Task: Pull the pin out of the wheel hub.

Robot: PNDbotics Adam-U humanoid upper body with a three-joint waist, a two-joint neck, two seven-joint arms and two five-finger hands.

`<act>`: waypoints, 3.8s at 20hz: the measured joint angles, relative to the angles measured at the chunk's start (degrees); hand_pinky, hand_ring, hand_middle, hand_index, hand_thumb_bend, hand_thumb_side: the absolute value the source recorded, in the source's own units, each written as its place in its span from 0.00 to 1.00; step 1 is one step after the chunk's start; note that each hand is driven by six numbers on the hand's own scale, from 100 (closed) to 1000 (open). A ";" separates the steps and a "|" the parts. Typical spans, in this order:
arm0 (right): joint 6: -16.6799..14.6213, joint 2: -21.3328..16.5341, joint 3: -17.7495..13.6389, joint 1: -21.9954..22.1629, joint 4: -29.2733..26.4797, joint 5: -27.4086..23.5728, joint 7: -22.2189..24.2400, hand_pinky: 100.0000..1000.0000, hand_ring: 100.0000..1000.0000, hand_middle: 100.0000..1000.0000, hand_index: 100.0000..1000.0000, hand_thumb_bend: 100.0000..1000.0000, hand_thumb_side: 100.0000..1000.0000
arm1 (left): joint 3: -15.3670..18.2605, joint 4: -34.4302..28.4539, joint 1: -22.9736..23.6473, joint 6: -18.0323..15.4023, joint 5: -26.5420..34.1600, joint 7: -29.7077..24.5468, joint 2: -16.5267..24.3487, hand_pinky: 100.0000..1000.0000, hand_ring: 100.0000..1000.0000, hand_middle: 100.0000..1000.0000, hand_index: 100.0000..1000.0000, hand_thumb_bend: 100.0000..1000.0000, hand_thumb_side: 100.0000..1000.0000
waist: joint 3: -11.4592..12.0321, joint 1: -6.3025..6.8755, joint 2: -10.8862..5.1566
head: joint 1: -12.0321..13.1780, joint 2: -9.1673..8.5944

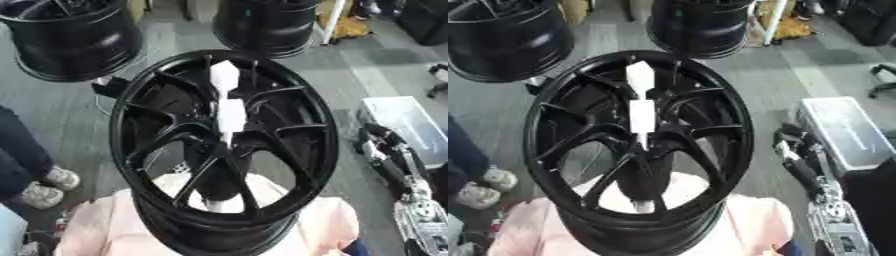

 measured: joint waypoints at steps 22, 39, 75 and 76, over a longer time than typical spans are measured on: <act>-3.40 -20.45 5.51 -27.18 1.53 5.67 5.74 0.69 0.64 0.75 0.83 0.21 0.35 | -0.92 0.03 0.16 -0.11 -0.01 -1.19 0.00 0.65 0.54 0.54 0.57 0.16 0.58 | 1.92 -0.32 -0.25 | -0.12 0.04; -13.20 -17.75 20.33 -50.44 20.21 8.69 37.36 0.78 0.83 0.91 0.92 0.28 0.35 | -1.55 0.05 0.11 -0.32 -0.30 -2.51 0.09 0.65 0.54 0.54 0.57 0.15 0.58 | 5.04 -1.45 0.30 | -2.14 -0.50; -13.84 -11.25 25.53 -52.60 32.84 20.35 36.73 0.80 0.80 0.81 0.88 0.24 0.29 | -1.77 0.05 -0.21 -0.14 -0.48 -3.39 0.10 0.65 0.54 0.54 0.57 0.15 0.59 | 6.33 -2.25 0.91 | -3.54 -1.12; -13.75 -11.35 25.12 -52.51 33.11 20.48 36.81 0.80 0.80 0.81 0.88 0.24 0.29 | -1.77 0.05 -0.21 -0.14 -0.48 -3.39 0.10 0.65 0.54 0.54 0.57 0.15 0.59 | 6.31 -2.23 0.91 | -3.54 -1.12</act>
